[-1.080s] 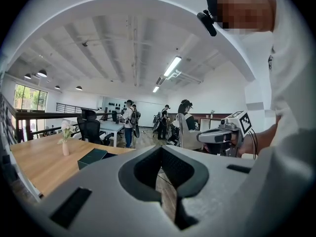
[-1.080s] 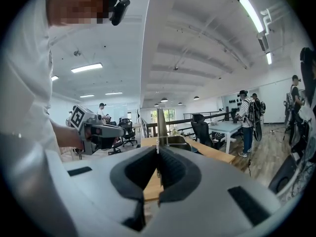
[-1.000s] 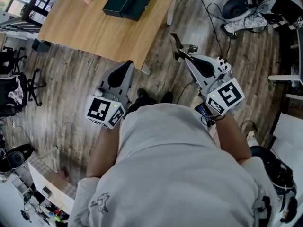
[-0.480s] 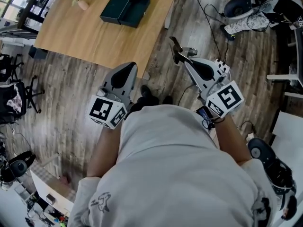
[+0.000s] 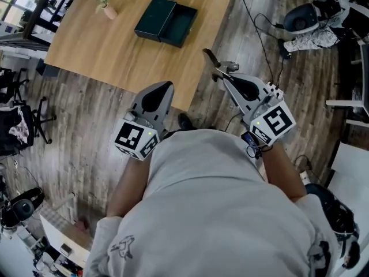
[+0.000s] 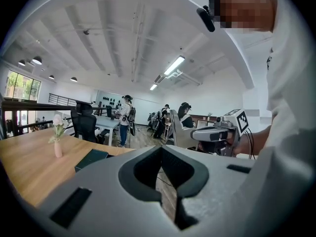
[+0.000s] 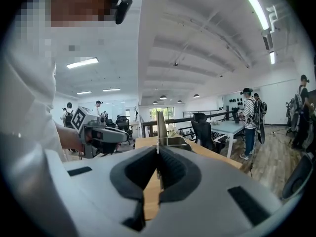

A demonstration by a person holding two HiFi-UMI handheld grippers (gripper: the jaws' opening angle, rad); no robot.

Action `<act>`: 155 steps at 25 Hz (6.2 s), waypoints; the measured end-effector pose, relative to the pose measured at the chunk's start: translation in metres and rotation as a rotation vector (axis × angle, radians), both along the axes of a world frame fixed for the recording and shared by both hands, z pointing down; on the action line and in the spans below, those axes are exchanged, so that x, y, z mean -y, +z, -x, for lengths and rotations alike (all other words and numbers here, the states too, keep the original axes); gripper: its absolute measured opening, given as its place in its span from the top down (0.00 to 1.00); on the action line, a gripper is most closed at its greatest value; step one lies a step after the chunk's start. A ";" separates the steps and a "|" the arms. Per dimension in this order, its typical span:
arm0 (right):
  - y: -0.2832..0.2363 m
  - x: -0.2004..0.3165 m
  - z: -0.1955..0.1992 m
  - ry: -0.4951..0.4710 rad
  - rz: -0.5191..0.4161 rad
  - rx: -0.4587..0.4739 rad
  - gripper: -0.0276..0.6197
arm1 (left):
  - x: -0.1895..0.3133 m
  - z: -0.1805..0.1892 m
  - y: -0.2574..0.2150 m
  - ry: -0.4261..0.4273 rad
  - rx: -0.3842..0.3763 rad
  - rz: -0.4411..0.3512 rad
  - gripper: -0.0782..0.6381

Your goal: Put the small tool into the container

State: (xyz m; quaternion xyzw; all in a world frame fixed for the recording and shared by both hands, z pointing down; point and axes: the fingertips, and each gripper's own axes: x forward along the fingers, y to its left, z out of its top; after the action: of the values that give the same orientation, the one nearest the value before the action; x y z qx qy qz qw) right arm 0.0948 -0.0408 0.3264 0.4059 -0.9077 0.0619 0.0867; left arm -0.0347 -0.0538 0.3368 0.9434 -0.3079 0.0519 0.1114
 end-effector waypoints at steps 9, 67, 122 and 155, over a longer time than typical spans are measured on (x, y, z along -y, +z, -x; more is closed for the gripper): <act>0.006 0.031 0.041 -0.032 0.017 0.013 0.94 | 0.025 0.035 0.003 -0.021 0.003 0.006 0.88; 0.231 0.317 0.048 -0.925 -0.111 -0.892 0.94 | 0.230 0.002 0.130 -0.378 0.056 0.292 0.88; 0.248 0.295 0.078 -0.782 -0.075 -1.019 0.77 | 0.197 0.018 0.124 -0.312 0.069 0.284 0.88; 0.062 0.081 0.098 -0.238 -0.059 -0.470 0.95 | 0.043 0.050 0.024 -0.049 0.081 0.035 0.88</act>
State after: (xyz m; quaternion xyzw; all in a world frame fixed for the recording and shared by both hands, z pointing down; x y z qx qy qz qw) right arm -0.0034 -0.1215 0.3887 0.3019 -0.9054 -0.0713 0.2899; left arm -0.0843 -0.0965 0.3604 0.9306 -0.3343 0.0926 0.1167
